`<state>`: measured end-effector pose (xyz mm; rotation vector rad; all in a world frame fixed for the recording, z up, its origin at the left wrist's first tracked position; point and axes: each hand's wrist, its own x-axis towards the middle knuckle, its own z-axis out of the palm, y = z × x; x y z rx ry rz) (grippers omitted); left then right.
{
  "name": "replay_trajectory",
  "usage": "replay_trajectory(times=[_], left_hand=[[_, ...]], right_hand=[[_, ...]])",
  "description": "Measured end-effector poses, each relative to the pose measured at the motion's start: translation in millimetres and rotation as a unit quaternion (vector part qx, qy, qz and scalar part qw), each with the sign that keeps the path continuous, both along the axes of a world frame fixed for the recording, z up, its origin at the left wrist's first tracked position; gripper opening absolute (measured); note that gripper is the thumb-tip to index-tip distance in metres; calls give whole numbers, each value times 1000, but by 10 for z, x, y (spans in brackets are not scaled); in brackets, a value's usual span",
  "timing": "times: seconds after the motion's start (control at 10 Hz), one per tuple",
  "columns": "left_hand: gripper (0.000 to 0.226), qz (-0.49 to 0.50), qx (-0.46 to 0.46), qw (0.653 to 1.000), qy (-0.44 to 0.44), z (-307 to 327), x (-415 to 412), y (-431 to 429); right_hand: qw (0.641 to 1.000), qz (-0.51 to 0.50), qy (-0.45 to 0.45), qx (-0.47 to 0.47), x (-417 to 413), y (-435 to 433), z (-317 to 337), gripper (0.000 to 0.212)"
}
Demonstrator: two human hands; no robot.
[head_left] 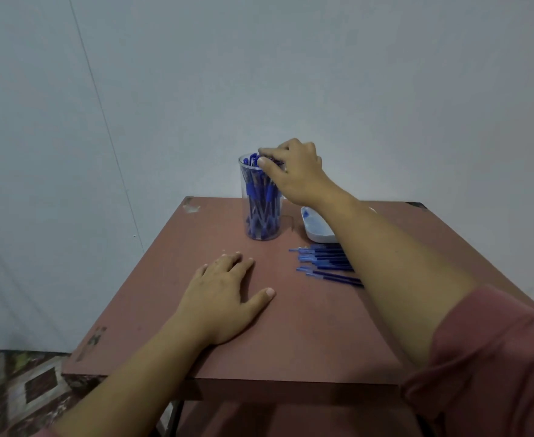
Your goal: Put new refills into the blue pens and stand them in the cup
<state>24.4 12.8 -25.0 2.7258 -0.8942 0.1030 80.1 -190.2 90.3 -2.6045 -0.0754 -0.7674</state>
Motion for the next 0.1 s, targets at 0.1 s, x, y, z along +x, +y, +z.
replay_trajectory(times=[0.1], left_hand=[[99, 10, 0, 1000, 4, 6, 11, -9]], right_hand=[[999, -10, 31, -39, -67, -24, -88, 52]])
